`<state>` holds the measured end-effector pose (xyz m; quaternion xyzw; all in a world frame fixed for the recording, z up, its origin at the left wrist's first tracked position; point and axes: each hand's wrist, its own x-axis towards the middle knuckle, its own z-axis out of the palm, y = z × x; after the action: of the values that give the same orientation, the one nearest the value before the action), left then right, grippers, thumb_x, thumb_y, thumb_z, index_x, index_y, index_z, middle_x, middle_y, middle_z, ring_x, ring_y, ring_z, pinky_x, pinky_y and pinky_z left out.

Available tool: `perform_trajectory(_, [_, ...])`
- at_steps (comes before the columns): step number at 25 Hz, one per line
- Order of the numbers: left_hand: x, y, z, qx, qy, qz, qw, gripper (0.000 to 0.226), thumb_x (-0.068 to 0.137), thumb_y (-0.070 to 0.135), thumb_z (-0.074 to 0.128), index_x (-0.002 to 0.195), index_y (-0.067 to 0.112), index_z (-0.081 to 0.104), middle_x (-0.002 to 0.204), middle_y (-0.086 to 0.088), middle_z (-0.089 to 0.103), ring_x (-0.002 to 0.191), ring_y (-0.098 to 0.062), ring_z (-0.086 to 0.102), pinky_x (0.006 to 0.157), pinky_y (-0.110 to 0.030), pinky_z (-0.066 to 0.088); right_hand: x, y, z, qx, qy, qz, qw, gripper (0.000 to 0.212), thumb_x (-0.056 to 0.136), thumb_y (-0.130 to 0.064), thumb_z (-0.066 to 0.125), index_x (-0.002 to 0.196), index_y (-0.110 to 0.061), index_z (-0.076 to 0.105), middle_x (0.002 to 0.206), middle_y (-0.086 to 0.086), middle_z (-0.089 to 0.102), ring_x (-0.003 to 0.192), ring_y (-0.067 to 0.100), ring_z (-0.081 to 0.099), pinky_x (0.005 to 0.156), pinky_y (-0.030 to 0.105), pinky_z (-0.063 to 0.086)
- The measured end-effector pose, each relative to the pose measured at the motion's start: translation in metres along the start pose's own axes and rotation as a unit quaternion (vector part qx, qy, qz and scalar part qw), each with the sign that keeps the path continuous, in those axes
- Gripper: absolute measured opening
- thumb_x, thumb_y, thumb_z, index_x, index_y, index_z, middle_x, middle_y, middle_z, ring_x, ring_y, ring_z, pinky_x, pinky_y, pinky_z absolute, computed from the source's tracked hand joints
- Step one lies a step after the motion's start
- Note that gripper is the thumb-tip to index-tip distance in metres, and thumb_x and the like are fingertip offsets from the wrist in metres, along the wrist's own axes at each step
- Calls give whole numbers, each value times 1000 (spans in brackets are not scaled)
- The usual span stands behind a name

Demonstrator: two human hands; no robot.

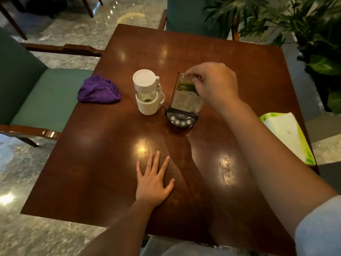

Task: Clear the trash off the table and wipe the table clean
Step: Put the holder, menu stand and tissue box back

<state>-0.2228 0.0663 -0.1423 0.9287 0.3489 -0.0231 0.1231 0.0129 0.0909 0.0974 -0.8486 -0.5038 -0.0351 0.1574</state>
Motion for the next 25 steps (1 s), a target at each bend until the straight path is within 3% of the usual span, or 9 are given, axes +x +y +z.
perform_trajectory(8, [1, -1, 0, 0, -3, 0, 1000, 74, 84, 63, 34, 148, 35, 11, 158, 0, 3, 144, -19, -7, 110, -56, -7, 44, -7, 42, -19, -39, -20, 999, 35, 94, -12, 44, 118, -31, 62, 118, -4, 64, 109, 21, 57, 81, 34, 45])
perform_trajectory(11, [2, -1, -1, -3, -9, -1, 1000, 74, 84, 64, 32, 147, 36, 6, 158, 1, -3, 144, -18, -12, 110, -56, -8, 38, -4, 59, -24, -7, -36, 999, 40, 94, -8, 44, 128, -26, 53, 120, 1, 62, 108, 24, 55, 79, 36, 43])
perform_trajectory(15, [2, -1, -1, -7, -13, -2, 1000, 74, 84, 64, 32, 147, 37, 5, 158, 1, -3, 144, -19, -12, 110, -57, -7, 25, -7, 82, -57, -24, -58, 996, 58, 91, -21, 52, 144, -15, 29, 143, 5, 41, 131, 24, 34, 109, 46, 25])
perform_trajectory(21, [3, -3, 0, -2, -7, -6, 1000, 73, 84, 63, 33, 147, 36, 8, 158, -1, 1, 144, -19, -10, 109, -57, -6, 22, -11, 92, -83, -55, -42, 994, 69, 93, -39, 45, 148, -18, 9, 156, 3, 14, 143, 23, 6, 111, 55, 11])
perform_trajectory(25, [-5, 9, 2, 0, -22, 19, 1000, 73, 84, 64, 31, 147, 37, 7, 158, 0, -1, 144, -19, -11, 110, -56, -8, 0, 2, 76, -88, -60, -12, 994, 69, 94, -43, 42, 148, -26, 3, 158, 4, 3, 144, 22, -2, 109, 61, 1])
